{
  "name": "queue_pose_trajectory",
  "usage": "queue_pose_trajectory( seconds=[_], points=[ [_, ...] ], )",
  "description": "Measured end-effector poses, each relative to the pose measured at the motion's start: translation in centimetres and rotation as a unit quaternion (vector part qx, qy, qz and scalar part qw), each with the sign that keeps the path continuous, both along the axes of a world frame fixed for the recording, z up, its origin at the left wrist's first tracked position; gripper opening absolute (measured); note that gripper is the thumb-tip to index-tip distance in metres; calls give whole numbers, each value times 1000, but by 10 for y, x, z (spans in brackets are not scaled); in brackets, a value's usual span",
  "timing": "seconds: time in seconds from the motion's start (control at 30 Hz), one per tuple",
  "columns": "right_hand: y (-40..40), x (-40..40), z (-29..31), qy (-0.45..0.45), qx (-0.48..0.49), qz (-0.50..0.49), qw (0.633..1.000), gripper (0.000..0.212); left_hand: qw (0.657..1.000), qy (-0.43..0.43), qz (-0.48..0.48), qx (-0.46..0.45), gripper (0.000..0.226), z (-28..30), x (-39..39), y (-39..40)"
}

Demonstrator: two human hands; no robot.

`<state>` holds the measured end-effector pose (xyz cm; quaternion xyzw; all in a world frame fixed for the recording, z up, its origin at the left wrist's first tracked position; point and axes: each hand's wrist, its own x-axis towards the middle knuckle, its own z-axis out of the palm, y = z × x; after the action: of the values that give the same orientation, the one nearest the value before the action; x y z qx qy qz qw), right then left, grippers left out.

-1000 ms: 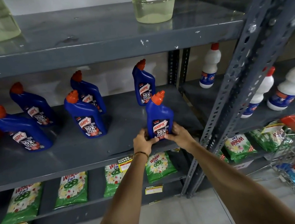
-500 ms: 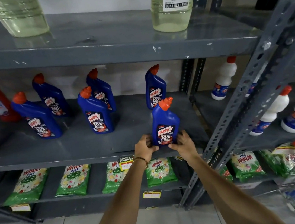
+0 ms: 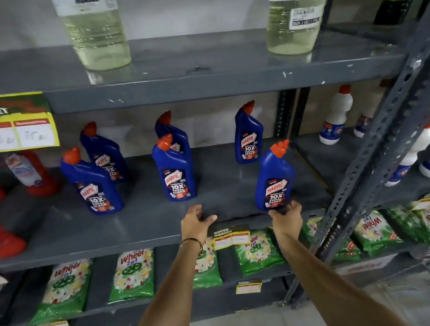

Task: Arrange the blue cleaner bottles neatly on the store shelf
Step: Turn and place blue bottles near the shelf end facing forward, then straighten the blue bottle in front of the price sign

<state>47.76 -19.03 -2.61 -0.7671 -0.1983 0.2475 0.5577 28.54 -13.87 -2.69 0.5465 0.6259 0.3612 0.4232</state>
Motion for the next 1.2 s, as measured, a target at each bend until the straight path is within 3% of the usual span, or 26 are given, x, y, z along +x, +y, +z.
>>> queue_pose_trajectory(
  seconds=[0.13,0.27,0.6,0.77,0.83,1.03,1.2],
  points=[
    [3,-53,3,62,22,-85,994,45,1000,5,-12,-1,52,-3,-49,12],
    [16,-103,2,95,10,-68,993,48,1000,2,-7,-4,57,-2,-88,25],
    [79,-149,-3,31,-36,117,992,56,999,-19,8,-27,62,1,-123,59],
    [108,-154,-5,14,-15,225,974,61,999,-19,-11,-27,66,6,-117,79],
    [118,-153,-4,1,4,262,965,53,999,-22,-20,-19,67,9,-112,87],
    [135,-147,-4,-53,-8,326,944,47,998,13,-62,19,35,9,-103,101],
    [137,-142,-4,-83,-26,344,935,41,999,13,-43,16,31,7,-98,102]
  ],
)
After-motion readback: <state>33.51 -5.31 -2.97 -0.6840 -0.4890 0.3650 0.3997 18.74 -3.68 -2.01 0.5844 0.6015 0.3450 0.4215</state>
